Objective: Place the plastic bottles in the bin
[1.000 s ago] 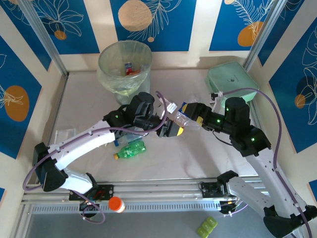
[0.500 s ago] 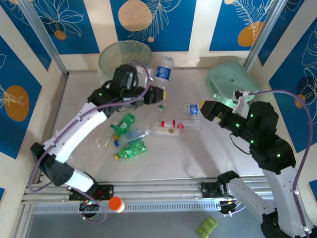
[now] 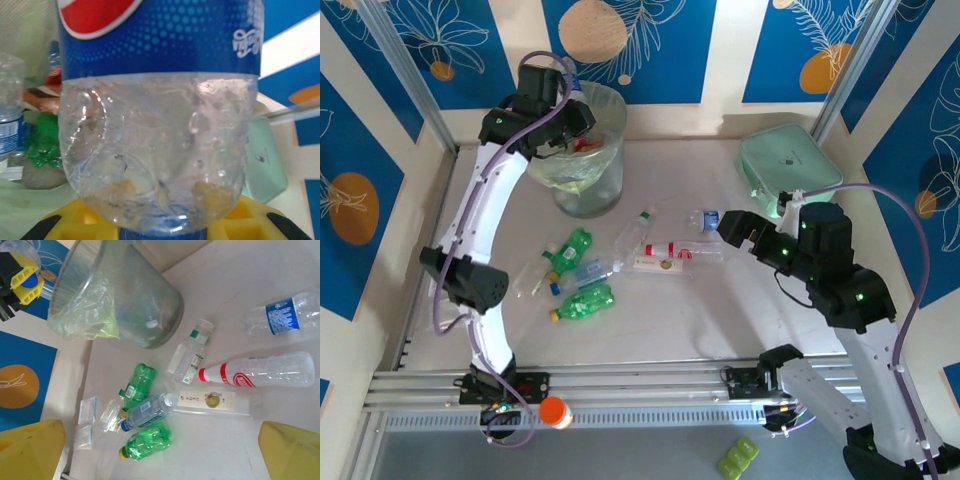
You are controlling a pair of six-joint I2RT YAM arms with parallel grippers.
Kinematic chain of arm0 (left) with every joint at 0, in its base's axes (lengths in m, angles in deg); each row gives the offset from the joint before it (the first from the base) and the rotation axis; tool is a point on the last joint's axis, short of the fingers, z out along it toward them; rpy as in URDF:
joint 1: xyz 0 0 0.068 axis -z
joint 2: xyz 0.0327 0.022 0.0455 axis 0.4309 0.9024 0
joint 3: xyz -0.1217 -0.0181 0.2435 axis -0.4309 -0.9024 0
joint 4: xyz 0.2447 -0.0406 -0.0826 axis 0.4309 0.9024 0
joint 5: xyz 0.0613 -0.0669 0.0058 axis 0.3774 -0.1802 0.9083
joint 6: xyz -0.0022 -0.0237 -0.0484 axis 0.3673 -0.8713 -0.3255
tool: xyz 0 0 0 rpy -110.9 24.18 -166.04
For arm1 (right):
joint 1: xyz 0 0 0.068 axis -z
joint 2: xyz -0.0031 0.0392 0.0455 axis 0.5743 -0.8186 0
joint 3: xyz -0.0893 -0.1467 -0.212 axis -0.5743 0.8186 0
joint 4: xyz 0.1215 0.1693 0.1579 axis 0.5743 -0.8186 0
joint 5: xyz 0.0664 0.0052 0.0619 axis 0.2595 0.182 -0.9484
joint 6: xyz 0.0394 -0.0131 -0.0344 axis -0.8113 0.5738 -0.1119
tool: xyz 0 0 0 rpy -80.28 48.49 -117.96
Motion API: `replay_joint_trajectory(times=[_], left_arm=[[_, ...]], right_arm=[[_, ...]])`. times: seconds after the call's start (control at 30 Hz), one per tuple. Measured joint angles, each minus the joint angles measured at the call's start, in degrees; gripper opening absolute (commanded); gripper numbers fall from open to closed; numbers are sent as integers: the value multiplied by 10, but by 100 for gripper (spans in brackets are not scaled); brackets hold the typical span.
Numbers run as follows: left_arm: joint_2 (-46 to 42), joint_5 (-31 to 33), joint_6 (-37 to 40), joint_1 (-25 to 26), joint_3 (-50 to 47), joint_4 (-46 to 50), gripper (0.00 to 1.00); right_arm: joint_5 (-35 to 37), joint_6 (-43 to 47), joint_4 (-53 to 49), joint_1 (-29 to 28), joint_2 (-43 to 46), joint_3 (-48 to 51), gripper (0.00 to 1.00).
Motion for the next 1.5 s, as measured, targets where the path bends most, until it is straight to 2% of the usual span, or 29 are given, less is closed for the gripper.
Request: replay_joint_trajectory(times=[0.2,0.4,0.47,0.53,0.6,0.87,1.07,1.17,1.3,1.5], left_arm=[[66,-21,-48,-20,15,19,0],[105,-77,-87,-28,17,-7,12],[109,-94,-96,-30,18,-28,21],[117,-109,-104,-34,20,-47,36],[128,-123,-112,-36,21,-62,45],[143,-141,-128,-40,21,-70,67],[130,-141,-107,-46,21,-69,69],[104,-141,-91,-47,17,-66,69],[23,-141,-65,-47,-35,-68,68],[-144,-120,-17,-32,-177,-70,68]], right_arm=[[6,0,-4,7,0,30,99],[8,-1,-2,13,-5,53,99],[8,-1,0,14,-7,60,99],[7,-4,3,14,-11,65,99],[6,-5,10,14,-12,71,99],[9,0,13,15,-11,70,99],[23,0,14,24,-4,63,99],[8,6,36,41,26,80,99],[-27,34,40,51,50,82,99],[-49,86,9,41,-11,64,99]])
